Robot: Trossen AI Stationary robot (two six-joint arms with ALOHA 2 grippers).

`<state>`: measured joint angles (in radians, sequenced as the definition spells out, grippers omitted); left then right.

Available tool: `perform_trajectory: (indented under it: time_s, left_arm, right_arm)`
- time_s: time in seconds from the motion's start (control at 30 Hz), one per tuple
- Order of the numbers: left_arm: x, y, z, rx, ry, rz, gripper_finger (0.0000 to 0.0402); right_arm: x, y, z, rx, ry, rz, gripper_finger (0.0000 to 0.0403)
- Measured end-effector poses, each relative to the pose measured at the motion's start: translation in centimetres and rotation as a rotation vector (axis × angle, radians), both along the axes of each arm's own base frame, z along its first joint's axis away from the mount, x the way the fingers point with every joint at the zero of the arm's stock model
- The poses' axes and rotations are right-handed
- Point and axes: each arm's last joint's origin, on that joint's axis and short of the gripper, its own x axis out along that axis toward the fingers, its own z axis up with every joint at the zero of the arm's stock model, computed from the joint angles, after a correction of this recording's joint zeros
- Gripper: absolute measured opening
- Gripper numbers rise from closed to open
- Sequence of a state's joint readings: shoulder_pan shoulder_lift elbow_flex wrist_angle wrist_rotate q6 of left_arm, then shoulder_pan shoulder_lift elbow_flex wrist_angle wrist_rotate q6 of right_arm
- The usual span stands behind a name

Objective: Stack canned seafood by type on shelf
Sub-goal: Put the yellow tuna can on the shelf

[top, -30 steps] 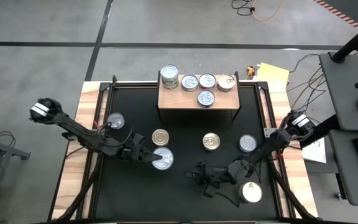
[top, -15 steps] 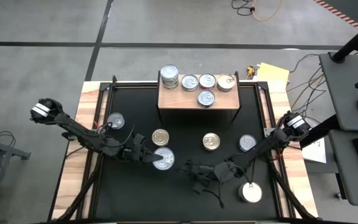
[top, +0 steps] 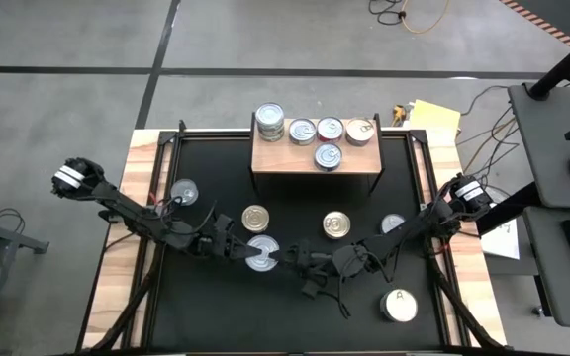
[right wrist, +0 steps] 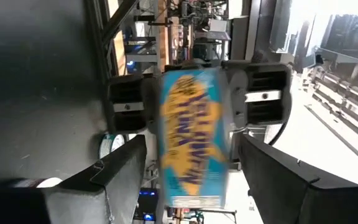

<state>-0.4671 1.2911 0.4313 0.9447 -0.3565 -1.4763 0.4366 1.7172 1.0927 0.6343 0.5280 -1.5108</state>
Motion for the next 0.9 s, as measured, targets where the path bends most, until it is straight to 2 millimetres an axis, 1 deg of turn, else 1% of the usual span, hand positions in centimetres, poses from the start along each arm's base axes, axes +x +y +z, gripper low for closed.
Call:
perform_trajectory:
  time_s: [0.13, 0.17, 0.27, 0.4, 0.5, 0.6, 0.7, 0.9]
  left_arm:
    - [0.2, 0.0, 0.0, -0.012, -0.026, 0.002, 0.0118]
    - [0.3, 0.0, -0.1, -0.007, -0.024, 0.004, 0.0126]
    - [0.3, 0.0, -0.2, 0.042, -0.025, 0.012, 0.0172]
    - [0.4, 0.2, -0.1, 0.092, -0.035, 0.024, 0.0226]
    - [0.3, 0.4, 0.1, 0.134, -0.05, 0.034, 0.0251]
    - [0.3, 0.5, 0.3, 0.2, -0.064, 0.042, 0.0264]
    - [0.2, 0.9, 0.6, 0.271, -0.084, 0.061, 0.0268]
    - [0.2, 2.1, 1.6, 0.464, -0.145, 0.09, 0.0269]
  right_arm:
    - [0.1, -0.2, -0.1, -0.003, 0.008, 0.003, 0.0225]
    - [0.1, -0.2, -0.1, -0.003, 0.008, 0.006, 0.0217]
    - [0.1, -0.1, -0.1, -0.005, 0.014, 0.008, 0.0187]
    - [0.1, -0.2, -0.2, -0.011, 0.024, 0.006, 0.0135]
    - [0.1, -0.2, -0.2, -0.01, 0.022, -0.001, 0.0135]
    - [0.1, -0.2, -0.1, -0.008, 0.016, -0.007, 0.0135]
    - [-0.1, -0.3, 0.3, 0.0, -0.009, -0.051, 0.0135]
    - [-1.0, -0.9, 2.3, 0.021, -0.051, -0.198, 0.0135]
